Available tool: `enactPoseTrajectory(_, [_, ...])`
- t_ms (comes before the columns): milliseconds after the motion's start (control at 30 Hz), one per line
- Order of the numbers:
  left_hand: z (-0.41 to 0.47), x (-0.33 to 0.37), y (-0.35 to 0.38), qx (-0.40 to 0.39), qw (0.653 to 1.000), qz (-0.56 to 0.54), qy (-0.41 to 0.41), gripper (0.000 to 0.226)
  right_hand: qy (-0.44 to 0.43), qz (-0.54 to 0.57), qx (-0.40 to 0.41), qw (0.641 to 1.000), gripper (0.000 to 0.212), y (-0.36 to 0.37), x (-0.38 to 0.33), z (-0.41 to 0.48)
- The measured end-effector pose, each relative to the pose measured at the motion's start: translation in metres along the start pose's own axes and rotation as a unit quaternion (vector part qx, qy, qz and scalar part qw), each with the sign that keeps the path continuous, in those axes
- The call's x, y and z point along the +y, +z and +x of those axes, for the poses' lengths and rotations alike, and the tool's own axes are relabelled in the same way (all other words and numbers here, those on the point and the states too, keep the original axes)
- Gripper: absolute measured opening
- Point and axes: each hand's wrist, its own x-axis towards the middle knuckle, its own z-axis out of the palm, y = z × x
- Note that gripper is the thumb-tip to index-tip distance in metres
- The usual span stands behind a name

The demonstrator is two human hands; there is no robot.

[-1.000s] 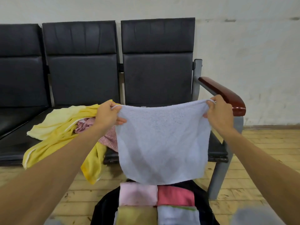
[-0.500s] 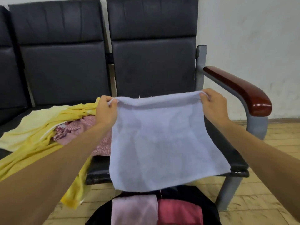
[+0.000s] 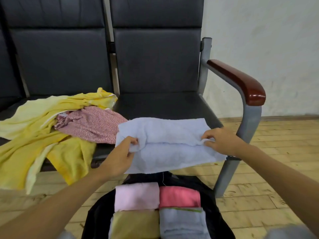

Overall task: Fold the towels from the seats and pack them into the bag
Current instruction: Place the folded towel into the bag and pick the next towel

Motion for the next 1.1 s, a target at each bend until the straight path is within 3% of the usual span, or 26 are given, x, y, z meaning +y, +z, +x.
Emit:
enactPoseTrajectory(267, [0.043, -0.023, 0.000, 0.059, 0.998, 0.033, 0.002, 0.030, 0.067, 0.060, 0.093, 0.992, 0.022, 0.029, -0.010, 0.024])
enactPoseTrajectory(500, [0.064, -0.025, -0.004, 0.110, 0.994, 0.008, -0.004, 0.029, 0.066, 0.117, 0.129, 0.983, 0.022, 0.036, -0.002, 0.054])
enactPoseTrajectory(767, [0.038, 0.005, -0.034, 0.249, 0.961, -0.119, -0.004, 0.019, 0.127, 0.201, 0.304, 0.923, 0.022, 0.008, -0.008, 0.037])
enactPoseTrajectory(867, [0.020, 0.017, -0.047, 0.242, 0.959, -0.150, -0.013, 0.018, 0.141, 0.219, 0.333, 0.906, 0.022, -0.004, -0.004, 0.017])
enactPoseTrajectory(967, [0.003, 0.026, -0.059, 0.195, 0.961, -0.196, -0.021, 0.021, 0.124, 0.201, 0.321, 0.917, 0.021, -0.010, 0.003, -0.003])
enactPoseTrajectory(1100, [-0.014, 0.010, -0.063, 0.088, 0.993, -0.068, -0.032, 0.013, 0.091, 0.157, 0.205, 0.962, 0.016, 0.001, 0.008, -0.024])
